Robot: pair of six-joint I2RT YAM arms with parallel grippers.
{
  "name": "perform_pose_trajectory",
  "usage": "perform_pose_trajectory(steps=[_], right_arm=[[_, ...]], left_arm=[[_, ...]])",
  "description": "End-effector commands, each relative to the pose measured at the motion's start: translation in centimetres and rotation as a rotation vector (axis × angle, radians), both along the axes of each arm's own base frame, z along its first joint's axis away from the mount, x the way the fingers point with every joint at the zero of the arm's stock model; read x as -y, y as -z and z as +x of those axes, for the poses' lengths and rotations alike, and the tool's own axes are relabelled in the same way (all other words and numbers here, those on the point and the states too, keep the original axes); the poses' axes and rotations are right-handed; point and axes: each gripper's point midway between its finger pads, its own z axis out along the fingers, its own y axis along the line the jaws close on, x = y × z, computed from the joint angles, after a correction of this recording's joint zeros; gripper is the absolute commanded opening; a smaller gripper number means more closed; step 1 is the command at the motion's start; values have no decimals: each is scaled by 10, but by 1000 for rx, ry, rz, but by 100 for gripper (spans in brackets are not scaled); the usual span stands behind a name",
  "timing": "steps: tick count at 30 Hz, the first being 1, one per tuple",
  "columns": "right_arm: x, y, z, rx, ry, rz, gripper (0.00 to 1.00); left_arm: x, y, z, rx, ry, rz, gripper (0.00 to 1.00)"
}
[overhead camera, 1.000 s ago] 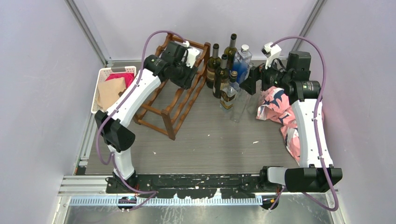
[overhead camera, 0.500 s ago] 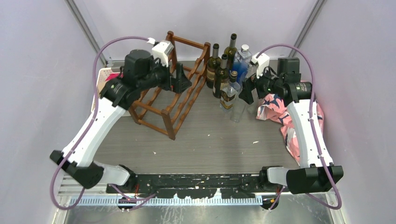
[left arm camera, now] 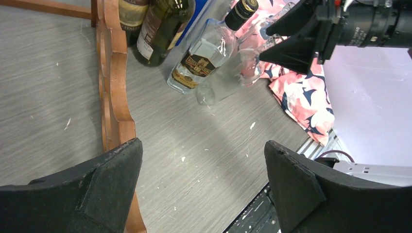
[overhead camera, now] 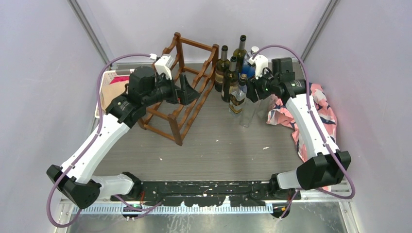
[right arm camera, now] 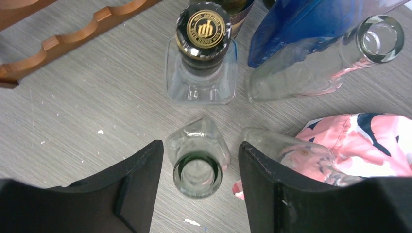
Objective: Put the wine bottle on the wine rack
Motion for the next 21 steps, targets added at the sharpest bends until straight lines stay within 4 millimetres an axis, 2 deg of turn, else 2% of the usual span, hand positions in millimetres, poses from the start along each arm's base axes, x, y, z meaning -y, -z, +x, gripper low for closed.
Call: perform_pose_trajectory(steps=[1,2,8,11,13,15,18,21], right_arm=[[0,-13,21,58,85,36,57],[0,-12,22,52,94,39,50],[1,0,23,16,128,42,29],[2,-5,19,11,140,44,15],[3,-15,12,20,149,60,7],[4,-28,5,29,160,94,2],[0,-43,-13,-1,183,190,1],[-2,-51,-30,-53,221,296,1]], left_arm=[[0,-40,-12,97,18,-132,94],[1,-41,-14,101,29,-144,93],[12,-45,-26,112,112,-204,91],[18,-50,-29,116,152,-221,91],[26,-51,-33,131,185,-220,91],[38,-49,-38,162,223,-194,91],[64,-40,-50,232,309,-116,92],[92,-20,-63,327,409,-10,92]])
